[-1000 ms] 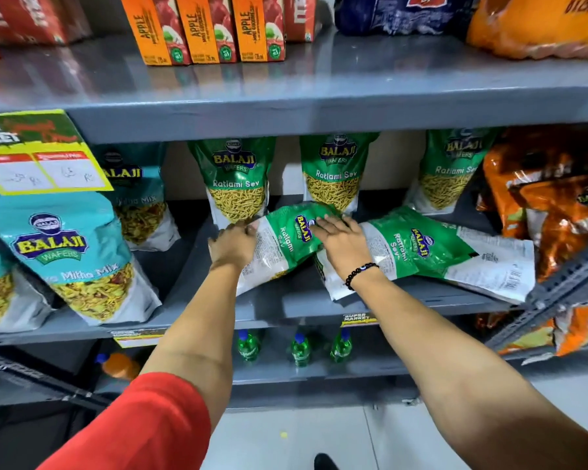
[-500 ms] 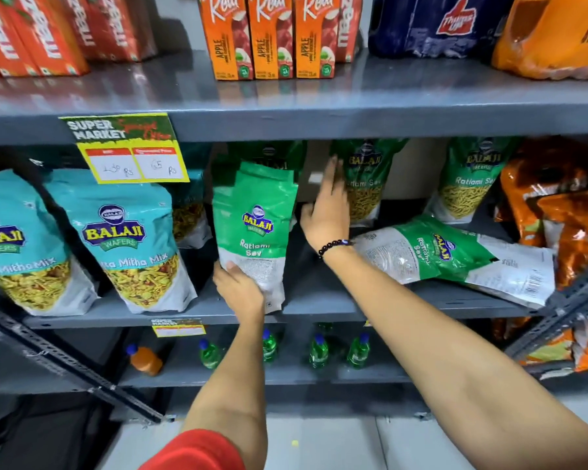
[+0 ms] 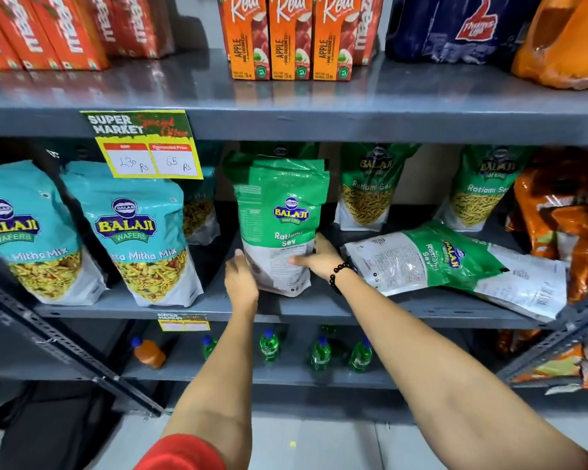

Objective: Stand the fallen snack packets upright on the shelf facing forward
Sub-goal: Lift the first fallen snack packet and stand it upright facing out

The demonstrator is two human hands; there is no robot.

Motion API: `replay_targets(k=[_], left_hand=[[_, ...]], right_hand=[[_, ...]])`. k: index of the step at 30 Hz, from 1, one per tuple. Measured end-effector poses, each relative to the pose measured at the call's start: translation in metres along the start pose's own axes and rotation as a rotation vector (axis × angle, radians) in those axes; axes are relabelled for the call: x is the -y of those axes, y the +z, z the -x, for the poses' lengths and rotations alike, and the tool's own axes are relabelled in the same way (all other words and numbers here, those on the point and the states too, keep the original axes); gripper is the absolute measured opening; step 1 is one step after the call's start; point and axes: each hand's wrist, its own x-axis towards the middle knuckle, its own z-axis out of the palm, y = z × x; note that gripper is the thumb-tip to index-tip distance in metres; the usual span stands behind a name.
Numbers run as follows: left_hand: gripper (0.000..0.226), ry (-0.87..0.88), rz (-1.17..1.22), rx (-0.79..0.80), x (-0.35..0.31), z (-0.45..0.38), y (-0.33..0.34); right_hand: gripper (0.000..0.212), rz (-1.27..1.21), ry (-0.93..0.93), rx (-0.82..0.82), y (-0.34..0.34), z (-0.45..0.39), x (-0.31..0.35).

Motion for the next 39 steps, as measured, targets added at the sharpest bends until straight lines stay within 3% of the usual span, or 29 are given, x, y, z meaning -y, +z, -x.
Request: replay_targets(k=[3, 6, 9, 12, 14, 15, 18, 19, 21, 24, 28, 30, 32, 36, 39], left_hand=[[0.059, -0.044, 0.038, 0.005, -0.015, -0.019, -0.005], [0.070, -0.209, 0.165, 0.152, -0.038, -0.031, -0.001], [0.075, -0.267, 0.204, 0.218, -0.045, -0.036, 0.005], [0.085, -0.302, 0.174, 0.094, -0.028, -0.048, 0.004], [0.077, -0.310, 0.162, 0.036, -0.023, -0.049, -0.001], [0.071, -0.299, 0.134, 0.033, -0.025, -0.043, -0.004], [0.058, -0.287, 0.161, 0.142, -0.033, -0.031, 0.001], [0.055, -0.277, 0.174, 0.207, -0.034, -0.028, 0.003], [0.058, -0.276, 0.123, 0.243, -0.028, -0.029, 0.006], [0.069, -0.256, 0.033, 0.076, -0.013, -0.037, 0.002], [0.034, -0.201, 0.060, 0.021, -0.020, -0.033, -0.008], [0.031, -0.180, 0.112, 0.073, -0.019, -0.039, -0.009], [0.053, -0.176, 0.100, 0.173, -0.021, -0.045, -0.008], [0.096, -0.070, -0.105, 0.406, -0.034, -0.043, -0.002], [0.102, -0.023, -0.141, 0.512, -0.035, -0.046, 0.001]], right_hand=[[0.078, 0.049, 0.041, -0.079, -0.003, 0.004, -0.002], [0.095, 0.105, 0.235, -0.135, -0.001, 0.005, -0.006], [0.069, -0.003, 0.321, -0.093, 0.005, 0.003, 0.000], [0.040, 0.066, 0.261, -0.194, 0.008, -0.006, 0.006], [0.019, 0.028, 0.177, -0.112, 0.008, -0.011, 0.008], [0.029, 0.040, 0.147, -0.043, 0.007, -0.010, 0.007], [0.109, 0.148, 0.141, 0.090, 0.011, -0.003, 0.003], [0.123, 0.181, 0.130, 0.095, 0.014, -0.001, 0.001], [0.131, 0.250, 0.094, 0.095, 0.023, 0.002, 0.001], [0.123, 0.339, 0.038, 0.049, 0.028, 0.002, 0.001], [0.081, 0.227, -0.056, 0.031, 0.010, 0.001, -0.006], [0.062, 0.157, -0.039, 0.071, 0.001, 0.000, -0.007], [0.055, 0.161, -0.028, 0.017, -0.004, -0.005, -0.007], [0.052, 0.046, 0.046, -0.289, -0.009, -0.014, -0.013], [0.042, 0.043, 0.047, -0.190, -0.010, -0.015, -0.017]])
